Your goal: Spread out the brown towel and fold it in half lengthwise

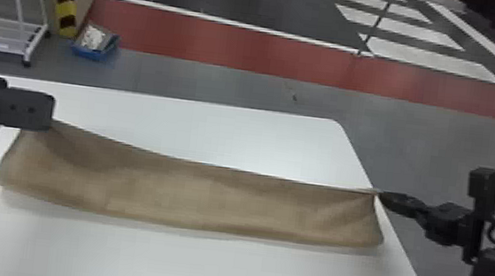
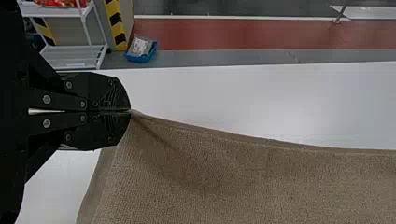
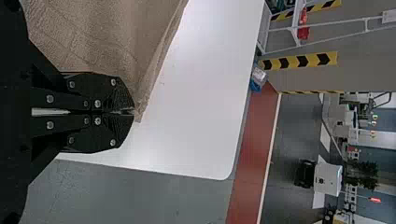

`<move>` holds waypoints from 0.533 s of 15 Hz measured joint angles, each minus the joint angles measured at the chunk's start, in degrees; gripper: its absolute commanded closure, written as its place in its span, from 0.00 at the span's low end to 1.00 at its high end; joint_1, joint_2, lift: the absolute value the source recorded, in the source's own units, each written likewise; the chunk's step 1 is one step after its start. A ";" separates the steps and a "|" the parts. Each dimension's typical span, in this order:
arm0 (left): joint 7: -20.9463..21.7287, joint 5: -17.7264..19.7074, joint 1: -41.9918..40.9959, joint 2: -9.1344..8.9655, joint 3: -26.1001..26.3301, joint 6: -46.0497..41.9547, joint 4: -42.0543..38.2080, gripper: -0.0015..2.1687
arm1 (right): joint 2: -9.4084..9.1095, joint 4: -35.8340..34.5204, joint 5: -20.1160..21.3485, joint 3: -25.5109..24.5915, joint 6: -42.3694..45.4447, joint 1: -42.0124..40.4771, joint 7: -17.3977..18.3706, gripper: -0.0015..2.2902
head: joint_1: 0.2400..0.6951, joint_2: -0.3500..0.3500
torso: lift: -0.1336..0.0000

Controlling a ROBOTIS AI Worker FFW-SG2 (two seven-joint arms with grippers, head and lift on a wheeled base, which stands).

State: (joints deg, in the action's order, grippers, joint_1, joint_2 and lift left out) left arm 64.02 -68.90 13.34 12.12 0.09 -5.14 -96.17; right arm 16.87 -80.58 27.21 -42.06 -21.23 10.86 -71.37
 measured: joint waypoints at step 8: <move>-3.72 0.08 1.43 -0.32 2.47 1.27 2.44 0.63 | 0.07 1.89 0.43 0.96 -2.80 2.08 2.01 0.49 | 1.00 0.07 | 0.07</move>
State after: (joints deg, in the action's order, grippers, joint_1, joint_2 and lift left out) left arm 60.30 -68.82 14.77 11.80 2.56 -3.87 -93.73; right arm 16.93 -78.69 27.64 -41.10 -24.03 12.94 -69.36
